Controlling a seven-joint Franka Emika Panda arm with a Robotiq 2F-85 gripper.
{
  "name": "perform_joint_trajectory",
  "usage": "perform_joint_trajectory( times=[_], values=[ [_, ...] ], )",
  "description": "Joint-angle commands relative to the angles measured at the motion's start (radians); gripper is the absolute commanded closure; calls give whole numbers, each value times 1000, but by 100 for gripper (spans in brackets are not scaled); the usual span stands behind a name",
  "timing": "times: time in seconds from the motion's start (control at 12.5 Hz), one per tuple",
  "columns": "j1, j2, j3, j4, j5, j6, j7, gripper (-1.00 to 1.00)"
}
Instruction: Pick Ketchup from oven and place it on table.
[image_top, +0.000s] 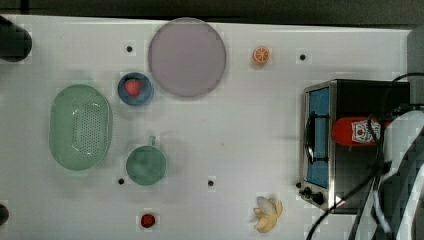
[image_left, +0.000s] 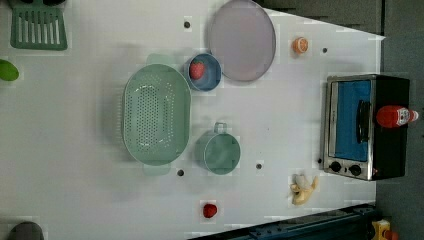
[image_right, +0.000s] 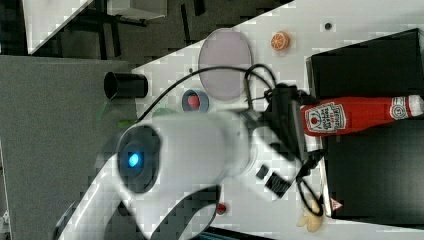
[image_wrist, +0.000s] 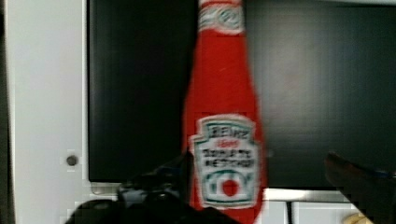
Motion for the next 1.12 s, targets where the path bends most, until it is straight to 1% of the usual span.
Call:
perform_joint_trajectory(
  times=[0.08,0.24,0.48,0.8,0.88,1.04,1.12],
  values=[
    [2,47,24,27,47,21,21,-100],
    [-9,86,24,26,47,69,21,-100],
    [-15,125,26,21,68,69,21,-100],
    [-19,137,28,-7,82,77,21,-100],
    [-19,137,29,-13,82,94,21,-92],
    [-19,137,33,-23,82,120,21,-43],
    [-19,137,32,-25,82,123,21,-26]
  ],
)
